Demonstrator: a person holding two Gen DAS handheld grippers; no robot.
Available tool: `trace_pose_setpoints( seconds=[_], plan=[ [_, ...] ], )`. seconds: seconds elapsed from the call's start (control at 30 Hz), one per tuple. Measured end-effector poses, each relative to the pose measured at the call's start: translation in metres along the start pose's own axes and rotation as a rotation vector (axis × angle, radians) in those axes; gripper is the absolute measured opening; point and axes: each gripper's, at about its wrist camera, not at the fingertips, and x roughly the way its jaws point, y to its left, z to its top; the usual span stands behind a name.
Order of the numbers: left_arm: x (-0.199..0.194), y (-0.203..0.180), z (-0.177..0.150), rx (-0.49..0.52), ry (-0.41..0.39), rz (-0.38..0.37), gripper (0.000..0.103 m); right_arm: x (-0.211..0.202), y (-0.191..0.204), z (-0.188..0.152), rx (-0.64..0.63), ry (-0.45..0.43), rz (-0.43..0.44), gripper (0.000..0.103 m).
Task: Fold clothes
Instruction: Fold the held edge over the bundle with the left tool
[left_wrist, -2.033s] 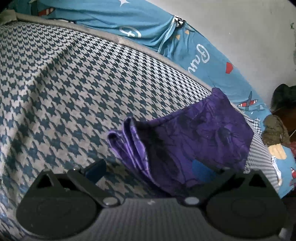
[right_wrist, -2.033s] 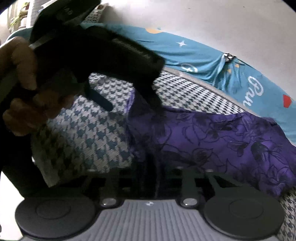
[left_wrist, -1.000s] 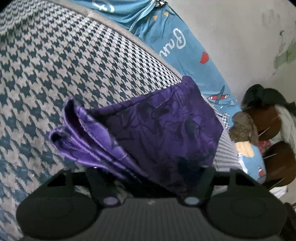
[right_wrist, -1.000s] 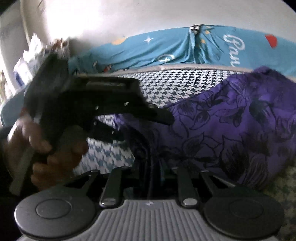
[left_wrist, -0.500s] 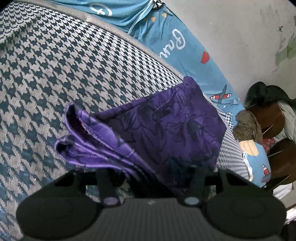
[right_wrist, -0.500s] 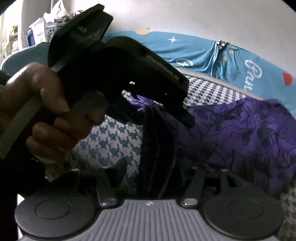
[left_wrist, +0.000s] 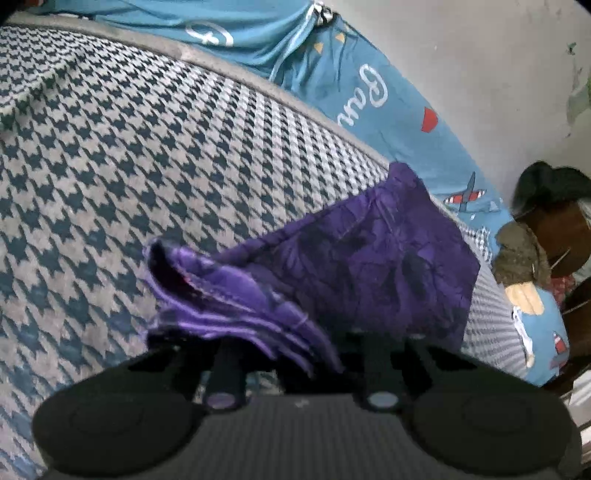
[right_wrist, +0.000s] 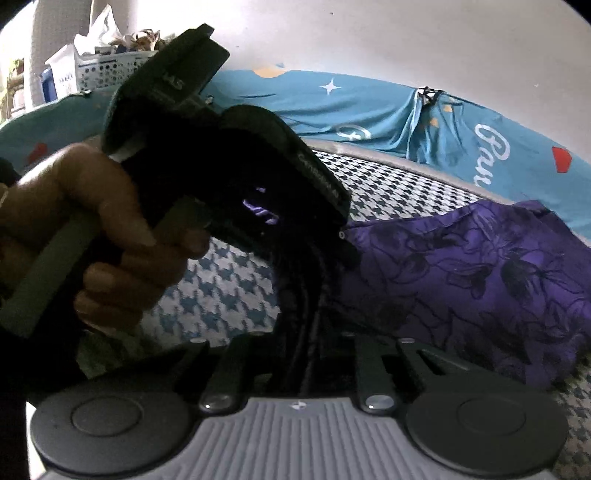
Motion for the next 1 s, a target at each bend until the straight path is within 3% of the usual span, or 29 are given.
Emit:
trace_pose_setpoints(
  seconds=[0.17,0.6,0.87,1.0],
  plan=[
    [-0.017,0.007,0.008,-0.041,-0.044,-0.024,0.017,-0.002,-0.001,0.008,0.034,-0.019,0.05,0.016],
    [-0.068,0.054,0.048,-0.068,-0.132,0.057,0.017,0.033,0.031,0.059,0.124,-0.07,0.201,0.016],
    [-0.093,0.097,0.083,-0.106,-0.174,0.157,0.017,0.072,0.062,0.091,0.209,-0.059,0.352,0.016],
    [-0.096,0.112,0.089,-0.14,-0.183,0.225,0.019,0.093,0.074,0.093,0.209,-0.028,0.362,0.019]
  ],
)
